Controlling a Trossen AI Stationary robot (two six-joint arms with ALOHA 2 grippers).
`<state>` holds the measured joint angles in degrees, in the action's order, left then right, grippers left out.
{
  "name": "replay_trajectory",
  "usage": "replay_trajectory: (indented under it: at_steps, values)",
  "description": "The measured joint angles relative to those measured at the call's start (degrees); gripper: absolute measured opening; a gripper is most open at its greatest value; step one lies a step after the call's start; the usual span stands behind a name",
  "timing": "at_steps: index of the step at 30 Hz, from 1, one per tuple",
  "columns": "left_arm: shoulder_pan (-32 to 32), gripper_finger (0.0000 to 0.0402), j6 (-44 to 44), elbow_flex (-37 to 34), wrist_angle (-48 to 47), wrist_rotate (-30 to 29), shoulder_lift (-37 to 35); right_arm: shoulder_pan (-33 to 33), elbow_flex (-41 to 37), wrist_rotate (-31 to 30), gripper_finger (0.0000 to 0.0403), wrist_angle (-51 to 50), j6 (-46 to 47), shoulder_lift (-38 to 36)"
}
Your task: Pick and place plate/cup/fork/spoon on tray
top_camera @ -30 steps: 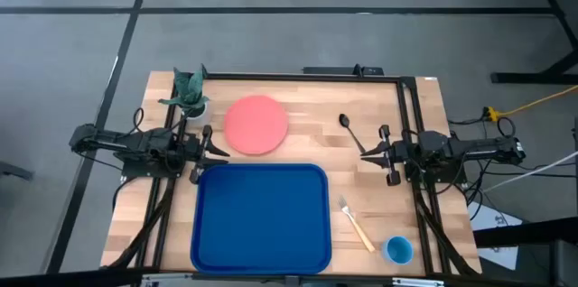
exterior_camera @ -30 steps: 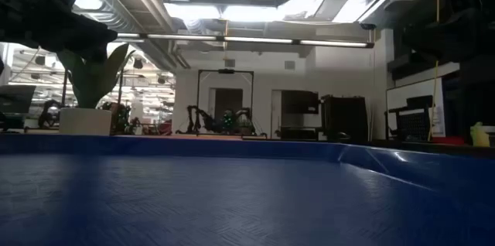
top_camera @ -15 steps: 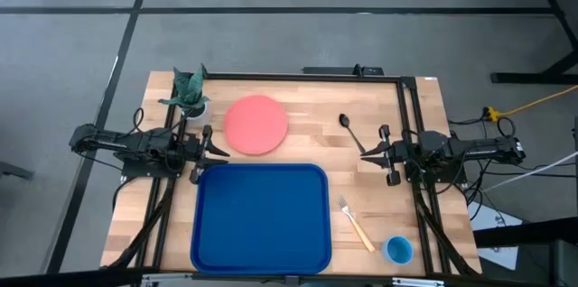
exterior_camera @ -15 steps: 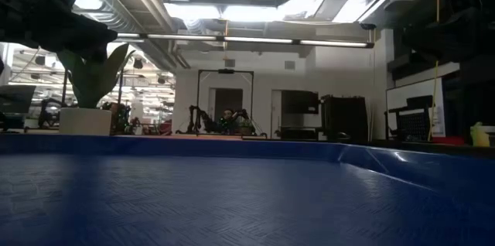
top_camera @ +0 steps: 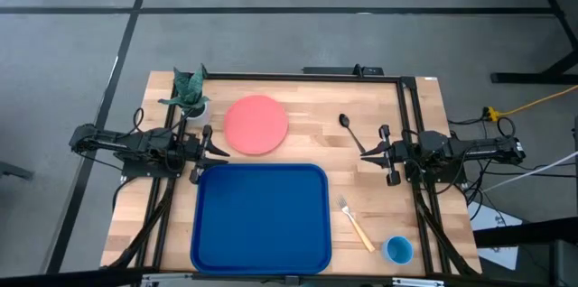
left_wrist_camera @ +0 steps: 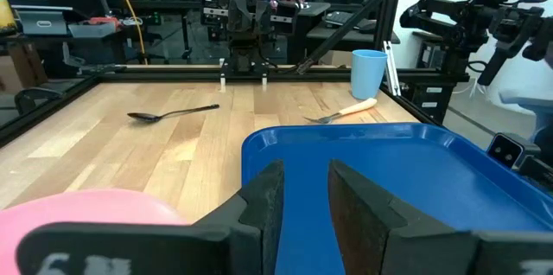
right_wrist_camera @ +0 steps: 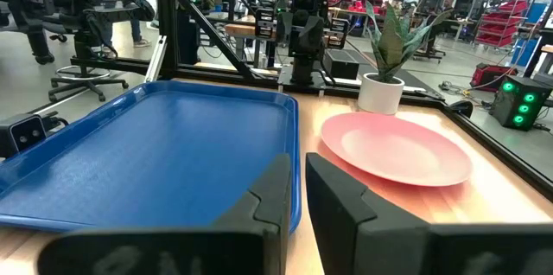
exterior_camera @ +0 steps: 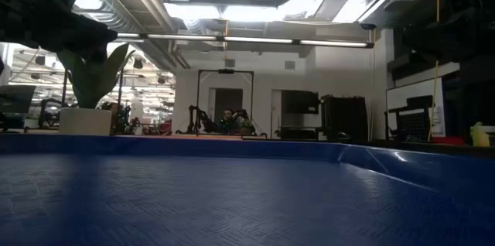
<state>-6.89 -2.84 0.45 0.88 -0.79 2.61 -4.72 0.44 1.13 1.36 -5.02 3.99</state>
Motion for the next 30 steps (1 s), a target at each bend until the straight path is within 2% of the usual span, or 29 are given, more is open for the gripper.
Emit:
replay_trajectory:
  at_steps: [12,20,30]
  values:
    - [0.01,0.0085,-0.01,0.00,0.01,-0.01,0.02,-0.01,-0.01,0.01,0.0045,0.01,-0.74,0.02]
    - [0.00,0.0085,-0.01,0.00,0.01,0.01,0.02,0.01,0.01,-0.15,0.0045,0.93,16.97,0.00]
    - [0.00,0.0085,-0.01,0.00,-0.01,0.01,0.01,-0.01,0.01,0.08,0.0045,2.33,20.59,0.01]
